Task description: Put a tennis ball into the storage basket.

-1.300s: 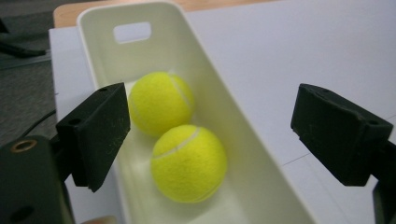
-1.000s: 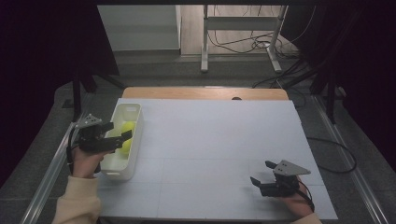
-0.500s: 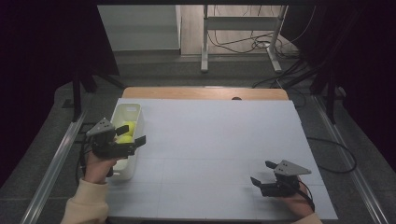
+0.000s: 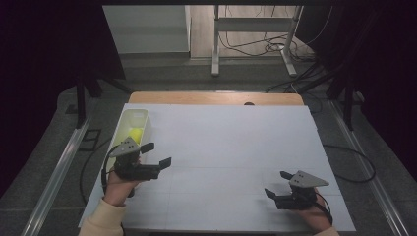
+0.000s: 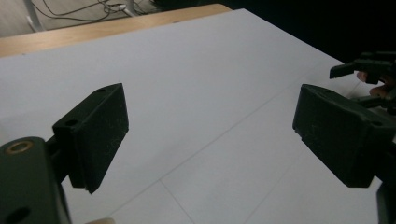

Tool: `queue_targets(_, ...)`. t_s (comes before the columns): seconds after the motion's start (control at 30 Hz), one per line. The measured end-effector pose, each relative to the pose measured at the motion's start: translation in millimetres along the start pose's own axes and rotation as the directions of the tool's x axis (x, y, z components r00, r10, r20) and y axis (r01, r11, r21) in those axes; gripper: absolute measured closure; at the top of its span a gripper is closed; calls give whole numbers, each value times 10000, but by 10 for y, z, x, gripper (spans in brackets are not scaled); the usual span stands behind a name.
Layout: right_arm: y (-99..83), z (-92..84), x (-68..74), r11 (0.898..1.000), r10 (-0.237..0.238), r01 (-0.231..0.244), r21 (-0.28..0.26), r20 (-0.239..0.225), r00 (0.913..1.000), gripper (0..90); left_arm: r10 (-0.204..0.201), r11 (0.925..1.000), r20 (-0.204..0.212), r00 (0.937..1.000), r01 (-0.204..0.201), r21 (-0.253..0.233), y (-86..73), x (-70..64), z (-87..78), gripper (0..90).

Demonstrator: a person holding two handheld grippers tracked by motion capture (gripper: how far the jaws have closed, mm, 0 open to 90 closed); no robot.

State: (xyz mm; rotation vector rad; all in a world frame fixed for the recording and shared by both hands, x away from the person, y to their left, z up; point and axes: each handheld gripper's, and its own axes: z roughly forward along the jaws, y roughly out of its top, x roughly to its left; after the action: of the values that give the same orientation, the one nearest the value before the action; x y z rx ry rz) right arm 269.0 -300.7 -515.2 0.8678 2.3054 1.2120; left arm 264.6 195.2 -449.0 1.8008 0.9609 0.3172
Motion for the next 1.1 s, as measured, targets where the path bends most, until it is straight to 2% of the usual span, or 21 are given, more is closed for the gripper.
queue_targets(0.2,-8,-39,30,10000,1,-1,-26,108,9999,146,197,9998,233,9995,-198,24,-131,-127,93,111)
queue_targets(0.3,-16,-58,45,10000,39,-38,-55,147,9999,146,356,9992,559,9978,-366,176,-205,-191,140,107)
queue_targets(0.43,-28,-73,61,9999,112,-111,-78,125,9999,146,528,9981,629,9966,-546,284,-313,-267,192,107)
queue_targets(0.57,-33,-78,73,9999,98,-97,-28,153,9998,146,513,9981,631,9967,-534,322,-409,-301,218,108)
queue_targets(0.67,-33,-73,89,10000,97,-97,-25,84,9999,146,609,9960,695,9957,-652,609,-500,-308,243,107)
queue_targets(0.77,-29,-60,106,10000,47,-47,23,23,10000,146,743,9933,385,9965,-774,857,-564,-288,236,105)
queue_targets(0.83,-28,-44,118,10000,66,-66,5,-129,9999,146,676,9937,324,9972,-702,877,-596,-267,224,105)
queue_targets(1.1,-29,-21,126,10000,26,-24,72,-271,9996,146,653,9915,148,9978,-665,1116,-721,-186,214,107)
